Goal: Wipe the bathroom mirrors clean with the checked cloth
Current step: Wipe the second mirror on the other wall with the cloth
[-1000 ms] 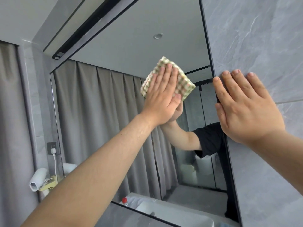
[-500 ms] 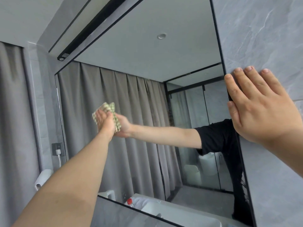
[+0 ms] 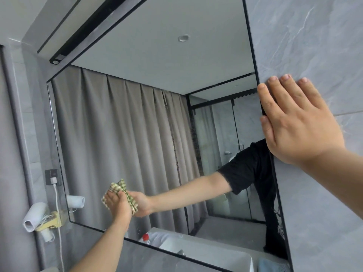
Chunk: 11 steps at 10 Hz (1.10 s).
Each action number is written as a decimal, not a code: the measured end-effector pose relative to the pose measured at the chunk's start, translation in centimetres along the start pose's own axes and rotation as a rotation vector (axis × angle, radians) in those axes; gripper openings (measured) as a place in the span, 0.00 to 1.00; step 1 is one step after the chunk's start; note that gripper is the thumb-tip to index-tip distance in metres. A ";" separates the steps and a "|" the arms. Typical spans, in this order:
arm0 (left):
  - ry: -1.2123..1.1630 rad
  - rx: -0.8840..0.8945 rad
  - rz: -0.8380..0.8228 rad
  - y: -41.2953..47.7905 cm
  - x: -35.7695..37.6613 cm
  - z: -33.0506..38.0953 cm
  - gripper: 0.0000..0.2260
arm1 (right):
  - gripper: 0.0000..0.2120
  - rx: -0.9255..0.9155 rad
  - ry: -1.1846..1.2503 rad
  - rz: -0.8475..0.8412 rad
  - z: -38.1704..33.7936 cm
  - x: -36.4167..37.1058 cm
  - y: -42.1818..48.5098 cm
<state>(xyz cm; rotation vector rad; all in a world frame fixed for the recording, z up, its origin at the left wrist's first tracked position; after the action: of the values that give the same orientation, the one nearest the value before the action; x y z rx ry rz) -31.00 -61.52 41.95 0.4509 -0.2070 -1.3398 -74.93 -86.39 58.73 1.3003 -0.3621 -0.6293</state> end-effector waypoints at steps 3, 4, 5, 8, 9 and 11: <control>0.121 0.386 -0.071 -11.9 2.9 2.6 0.39 | 0.29 0.008 0.000 -0.028 0.0 0.0 0.0; 0.274 0.719 -0.104 -17.2 4.3 5.2 0.32 | 0.29 0.005 -0.002 -0.027 0.1 0.0 0.0; 0.407 1.135 -0.174 -22.4 5.4 7.1 0.29 | 0.29 0.008 0.005 -0.029 0.1 0.0 0.0; 0.612 1.735 -0.149 -17.9 4.3 17.5 0.31 | 0.29 0.003 0.018 -0.016 0.1 0.0 0.0; 0.535 1.614 -0.090 -13.7 3.6 24.6 0.29 | 0.28 0.008 0.014 -0.007 0.1 0.0 0.0; 0.243 0.844 0.004 -2.2 0.9 30.2 0.29 | 0.28 0.002 0.011 0.008 0.1 0.1 0.0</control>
<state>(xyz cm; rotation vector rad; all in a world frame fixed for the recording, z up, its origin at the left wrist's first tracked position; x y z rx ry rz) -44.76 -68.69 68.00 1.3100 -0.5738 -1.1340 -74.92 -86.58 58.72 1.3033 -0.3591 -0.6145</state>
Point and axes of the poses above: each hand's wrist, its own y-axis towards the middle knuckle, its own x-axis out of the palm, z = x × y, the point moved 2 cm from there along y, towards the middle knuckle, and after that the axes turned 2 degrees about y, right-handed, at the moved point
